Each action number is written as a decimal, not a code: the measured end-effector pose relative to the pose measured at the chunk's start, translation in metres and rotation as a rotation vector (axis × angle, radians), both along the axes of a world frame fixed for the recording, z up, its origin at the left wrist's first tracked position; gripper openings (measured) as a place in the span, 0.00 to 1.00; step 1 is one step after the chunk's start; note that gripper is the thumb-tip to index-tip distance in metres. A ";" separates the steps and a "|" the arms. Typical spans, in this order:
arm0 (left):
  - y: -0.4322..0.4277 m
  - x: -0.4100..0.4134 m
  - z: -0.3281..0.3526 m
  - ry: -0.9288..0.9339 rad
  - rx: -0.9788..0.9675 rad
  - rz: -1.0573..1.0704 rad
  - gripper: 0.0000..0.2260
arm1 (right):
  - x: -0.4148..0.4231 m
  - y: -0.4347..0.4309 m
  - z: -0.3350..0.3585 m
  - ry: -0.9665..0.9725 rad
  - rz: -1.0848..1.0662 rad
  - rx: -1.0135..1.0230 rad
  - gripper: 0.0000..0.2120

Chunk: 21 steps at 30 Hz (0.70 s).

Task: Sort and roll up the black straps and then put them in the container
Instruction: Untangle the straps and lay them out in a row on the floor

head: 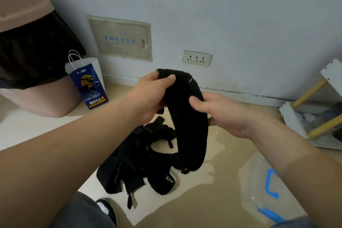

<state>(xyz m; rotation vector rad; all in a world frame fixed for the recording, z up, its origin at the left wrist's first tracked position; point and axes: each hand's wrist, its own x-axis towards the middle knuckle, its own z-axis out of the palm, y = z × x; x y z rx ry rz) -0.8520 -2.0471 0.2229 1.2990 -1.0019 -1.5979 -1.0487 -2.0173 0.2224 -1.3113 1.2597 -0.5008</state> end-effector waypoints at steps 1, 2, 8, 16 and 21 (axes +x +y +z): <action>-0.001 0.001 -0.001 0.017 -0.006 -0.001 0.10 | -0.002 0.001 -0.003 0.022 0.017 0.046 0.14; -0.001 0.002 -0.002 0.014 -0.015 -0.011 0.11 | -0.004 0.002 -0.007 0.025 0.038 0.093 0.13; 0.012 -0.009 -0.014 -0.164 -0.144 -0.228 0.19 | -0.010 -0.009 -0.003 -0.500 -0.182 0.175 0.19; 0.030 -0.031 -0.020 -0.208 -0.188 -0.441 0.25 | 0.005 -0.004 -0.012 -0.355 -0.497 0.064 0.15; 0.030 -0.039 -0.021 -0.222 -0.215 -0.395 0.17 | -0.007 0.005 -0.002 -0.408 -0.417 -0.028 0.11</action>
